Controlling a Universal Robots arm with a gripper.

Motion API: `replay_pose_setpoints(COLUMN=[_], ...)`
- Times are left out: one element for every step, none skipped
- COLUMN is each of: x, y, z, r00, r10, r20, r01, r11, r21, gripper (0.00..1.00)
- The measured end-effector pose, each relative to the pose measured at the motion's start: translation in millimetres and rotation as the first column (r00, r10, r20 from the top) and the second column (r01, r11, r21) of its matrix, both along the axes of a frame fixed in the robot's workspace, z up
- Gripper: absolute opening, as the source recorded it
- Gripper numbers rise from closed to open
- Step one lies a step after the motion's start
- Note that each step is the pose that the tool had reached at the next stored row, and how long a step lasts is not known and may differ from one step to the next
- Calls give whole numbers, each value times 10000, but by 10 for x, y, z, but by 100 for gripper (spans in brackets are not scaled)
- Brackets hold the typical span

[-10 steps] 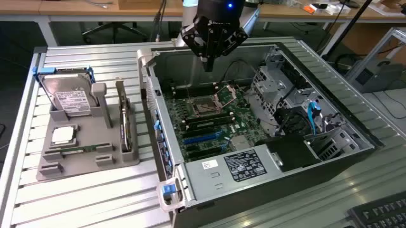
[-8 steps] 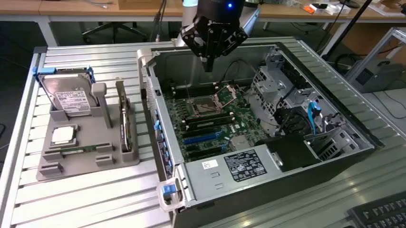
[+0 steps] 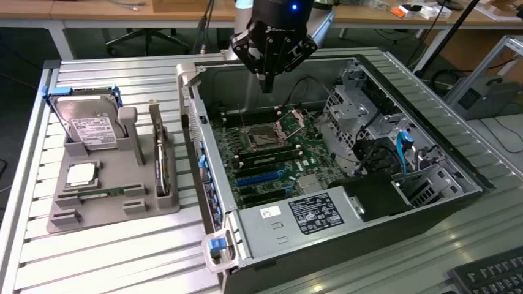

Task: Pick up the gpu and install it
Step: 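Reach for the gpu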

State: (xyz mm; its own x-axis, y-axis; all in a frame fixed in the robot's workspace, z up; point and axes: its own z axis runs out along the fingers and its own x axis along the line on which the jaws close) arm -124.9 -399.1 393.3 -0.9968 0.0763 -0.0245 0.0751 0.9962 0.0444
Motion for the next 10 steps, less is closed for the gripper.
replay_pose_setpoints(x=[-4,-9,-15,-21,-33,-37,-48,-57,-64,-68], y=[0,0,0,0,0,0,0,0,0,0], z=[0,0,0,0,0,0,0,0,0,0], r00=[10000,10000,10000,10000,10000,10000,10000,10000,10000,10000], r10=[0,0,0,0,0,2,0,0,0,0], r20=[0,0,0,-1,0,0,0,0,0,0], r01=[0,0,0,0,0,-2,0,0,0,0], r11=[10000,10000,10000,10000,10000,10000,10000,10000,10000,10000], r21=[-1,0,-1,-1,0,-1,0,0,-1,0], gripper=[11,11,11,11,11,11,11,11,11,11])
